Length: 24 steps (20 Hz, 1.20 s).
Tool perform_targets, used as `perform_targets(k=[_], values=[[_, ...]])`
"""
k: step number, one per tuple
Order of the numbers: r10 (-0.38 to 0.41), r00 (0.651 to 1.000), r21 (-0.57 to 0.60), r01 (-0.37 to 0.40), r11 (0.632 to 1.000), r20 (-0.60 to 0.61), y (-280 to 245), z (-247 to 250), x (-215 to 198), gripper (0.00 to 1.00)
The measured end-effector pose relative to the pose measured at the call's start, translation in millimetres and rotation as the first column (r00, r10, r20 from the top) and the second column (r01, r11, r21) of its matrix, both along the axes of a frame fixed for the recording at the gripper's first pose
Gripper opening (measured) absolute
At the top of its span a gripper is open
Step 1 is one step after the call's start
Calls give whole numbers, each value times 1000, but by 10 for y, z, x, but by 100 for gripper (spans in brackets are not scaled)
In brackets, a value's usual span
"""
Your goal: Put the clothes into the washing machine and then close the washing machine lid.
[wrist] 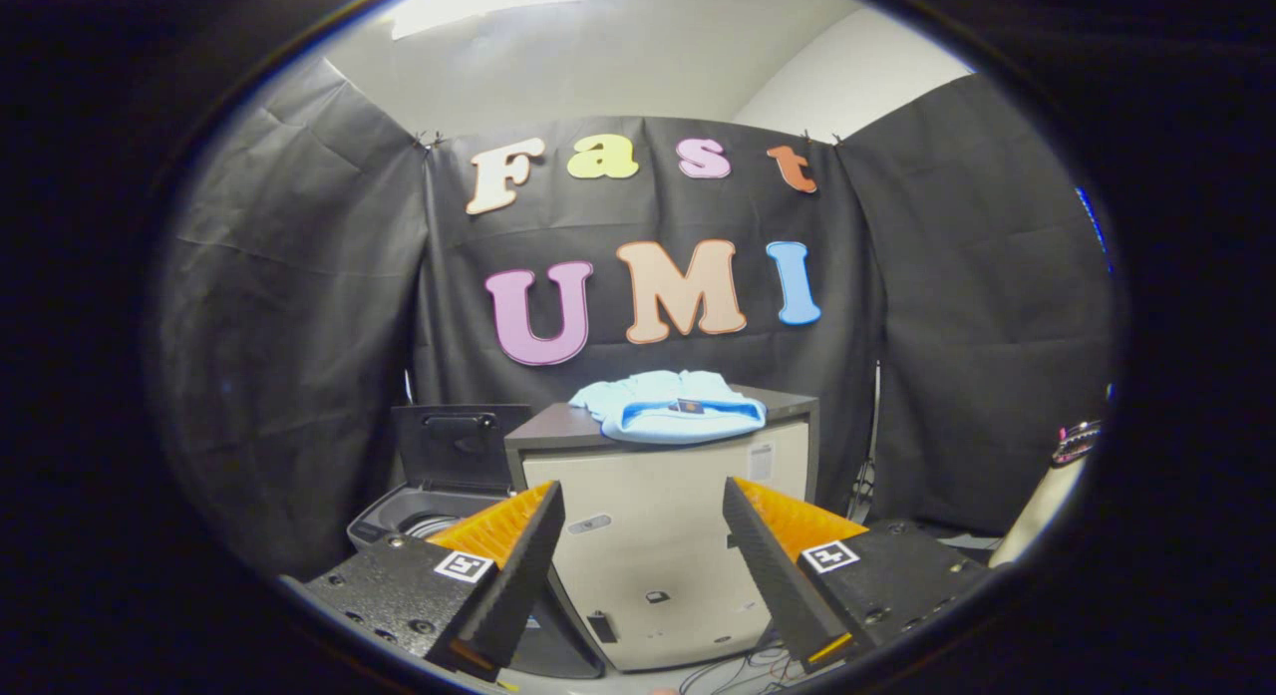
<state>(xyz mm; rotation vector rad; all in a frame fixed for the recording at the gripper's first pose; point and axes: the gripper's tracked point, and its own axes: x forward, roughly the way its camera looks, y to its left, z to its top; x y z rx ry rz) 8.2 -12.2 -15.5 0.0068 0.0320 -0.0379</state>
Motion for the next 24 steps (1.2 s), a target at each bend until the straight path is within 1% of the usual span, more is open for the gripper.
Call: perform_targets(k=[2, 5, 8, 10, 12, 14, 18, 20, 22, 24], values=[[-22, 1000, 17, 22, 1000, -6, -22, -2, 31, 97], [-9, 1000, 32, 9, 999, 1, 35, 47, 119, 97], [-2, 1000, 45, 3, 999, -19, 37, 99, 243, 97], [-16, 1000, 73, 16, 997, -6, -11, 237, 373, 97], [-12, 1000, 92, 12, 996, -8, -37, 348, 523, 97], [-9, 1000, 73, 10, 997, -12, -105, 480, 677, 97], [-1, 1000, 74, 1, 997, 2, -172, 811, 1062, 96], [-10, 1000, 55, 10, 998, -4, -214, 914, 1304, 97], [-17, 999, -3, 17, 1000, -30, -230, 993, 1566, 96], [-21, 998, -101, 15, 995, -60, -226, 1064, 1888, 97]])
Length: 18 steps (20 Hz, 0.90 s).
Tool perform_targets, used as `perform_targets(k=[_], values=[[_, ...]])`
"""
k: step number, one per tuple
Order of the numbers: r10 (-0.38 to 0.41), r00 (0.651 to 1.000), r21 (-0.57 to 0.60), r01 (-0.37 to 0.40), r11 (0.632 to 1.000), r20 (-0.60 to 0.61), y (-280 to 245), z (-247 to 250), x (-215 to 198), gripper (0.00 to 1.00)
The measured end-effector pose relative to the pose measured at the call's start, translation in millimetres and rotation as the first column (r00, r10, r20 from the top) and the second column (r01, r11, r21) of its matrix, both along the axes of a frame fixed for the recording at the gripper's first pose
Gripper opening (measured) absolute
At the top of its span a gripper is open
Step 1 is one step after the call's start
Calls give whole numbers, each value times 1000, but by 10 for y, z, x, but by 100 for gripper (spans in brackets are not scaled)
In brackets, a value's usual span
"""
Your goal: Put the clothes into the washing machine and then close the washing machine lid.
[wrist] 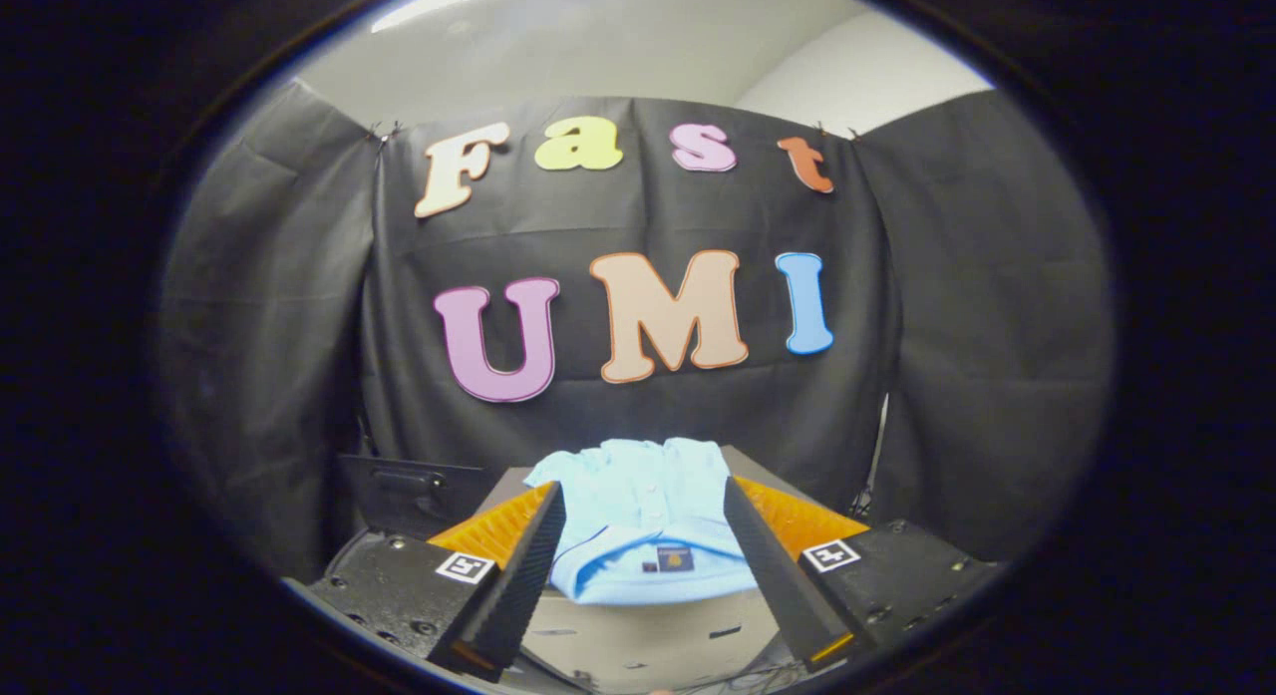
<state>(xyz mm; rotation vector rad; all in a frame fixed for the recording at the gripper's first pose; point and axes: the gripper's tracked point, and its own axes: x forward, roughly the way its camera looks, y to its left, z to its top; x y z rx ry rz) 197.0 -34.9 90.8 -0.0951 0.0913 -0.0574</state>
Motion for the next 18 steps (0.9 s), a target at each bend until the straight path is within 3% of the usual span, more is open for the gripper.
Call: perform_targets(k=[2, 6, 9, 12, 16, 17, 18], values=[[-25, 997, -88, 19, 996, -67, -64, -1, 300, 97], [-6, 981, -109, -15, 994, -192, 76, -238, 989, 99], [-116, 936, -200, 50, 979, -332, -147, -621, 1305, 97], [-76, 888, -48, 61, 997, -453, 8, -1027, 1557, 98], [-147, 806, -73, 129, 989, -573, -179, -1490, 1620, 98], [-123, 795, -5, 149, 989, -595, -151, -1497, 1616, 85], [-137, 820, 30, 185, 982, -556, -181, -1463, 1686, 73]])
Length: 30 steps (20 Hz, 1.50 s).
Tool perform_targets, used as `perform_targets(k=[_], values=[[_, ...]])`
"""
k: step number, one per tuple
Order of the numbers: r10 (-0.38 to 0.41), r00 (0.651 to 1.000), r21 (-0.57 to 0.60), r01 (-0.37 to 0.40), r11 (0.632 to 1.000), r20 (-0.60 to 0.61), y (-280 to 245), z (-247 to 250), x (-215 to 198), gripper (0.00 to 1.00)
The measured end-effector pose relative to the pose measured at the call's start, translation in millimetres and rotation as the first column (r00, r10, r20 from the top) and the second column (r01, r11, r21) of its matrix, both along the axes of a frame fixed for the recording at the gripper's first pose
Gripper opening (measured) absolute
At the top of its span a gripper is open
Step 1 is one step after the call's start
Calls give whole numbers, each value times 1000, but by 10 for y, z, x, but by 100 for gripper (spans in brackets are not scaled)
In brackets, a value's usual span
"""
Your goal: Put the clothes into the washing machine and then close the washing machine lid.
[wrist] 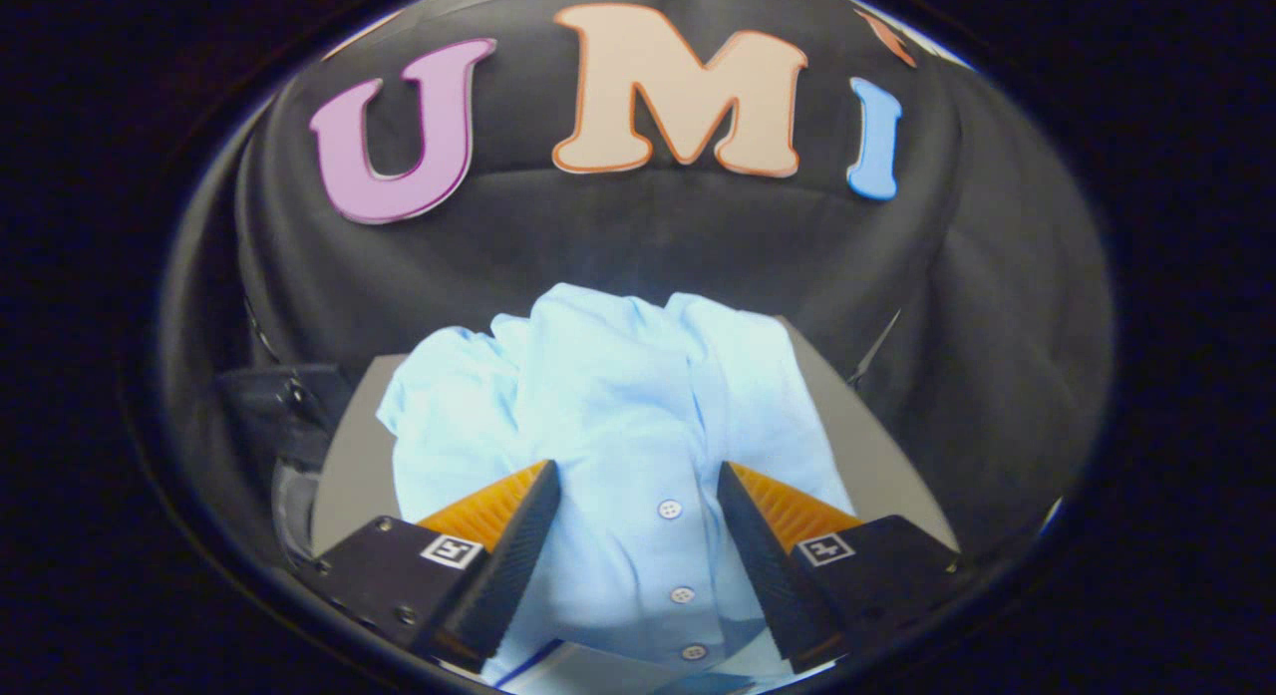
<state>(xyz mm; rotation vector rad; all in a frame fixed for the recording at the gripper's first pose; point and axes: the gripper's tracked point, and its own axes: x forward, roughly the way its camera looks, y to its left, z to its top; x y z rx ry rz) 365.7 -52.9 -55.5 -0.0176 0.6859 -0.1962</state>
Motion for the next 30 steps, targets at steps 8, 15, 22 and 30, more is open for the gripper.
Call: perform_targets(k=[8, 15, 22, 30], values=[[23, 994, 168, -42, 985, 110, 7, 56, -138, 1], [97, 974, 13, -102, 995, 205, 214, 768, -247, 1], [266, 919, -57, -260, 964, 291, 1246, 1377, -662, 0], [393, 839, 63, -446, 893, 376, 2618, 1509, -734, 0]])
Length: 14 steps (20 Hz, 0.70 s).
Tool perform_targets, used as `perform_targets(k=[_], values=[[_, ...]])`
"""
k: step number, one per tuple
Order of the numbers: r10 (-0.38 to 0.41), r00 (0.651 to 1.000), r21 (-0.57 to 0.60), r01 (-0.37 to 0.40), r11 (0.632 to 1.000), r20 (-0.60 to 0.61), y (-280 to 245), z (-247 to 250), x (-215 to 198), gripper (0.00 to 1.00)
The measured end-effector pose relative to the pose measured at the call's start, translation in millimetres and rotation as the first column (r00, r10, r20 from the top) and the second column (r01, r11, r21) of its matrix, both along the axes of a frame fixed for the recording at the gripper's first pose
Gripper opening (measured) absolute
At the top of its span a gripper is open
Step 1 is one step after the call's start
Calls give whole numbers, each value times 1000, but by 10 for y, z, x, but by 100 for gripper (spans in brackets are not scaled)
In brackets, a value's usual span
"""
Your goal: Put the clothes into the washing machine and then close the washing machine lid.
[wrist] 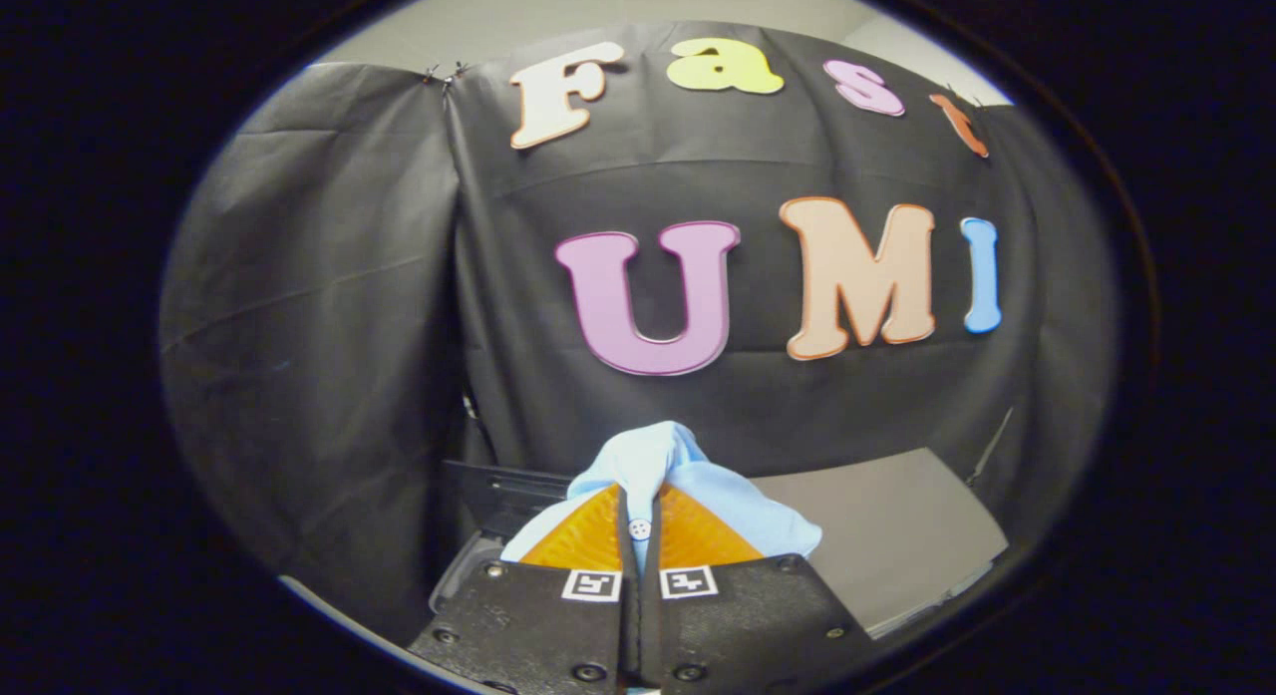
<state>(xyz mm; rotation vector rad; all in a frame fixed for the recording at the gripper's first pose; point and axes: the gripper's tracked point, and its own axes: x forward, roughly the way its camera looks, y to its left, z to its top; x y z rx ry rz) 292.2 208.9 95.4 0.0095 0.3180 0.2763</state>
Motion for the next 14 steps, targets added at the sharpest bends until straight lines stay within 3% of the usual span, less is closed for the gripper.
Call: perform_targets(k=[14], values=[[162, 984, -36, -165, 986, -77, 1248, -960, 97, 0]])
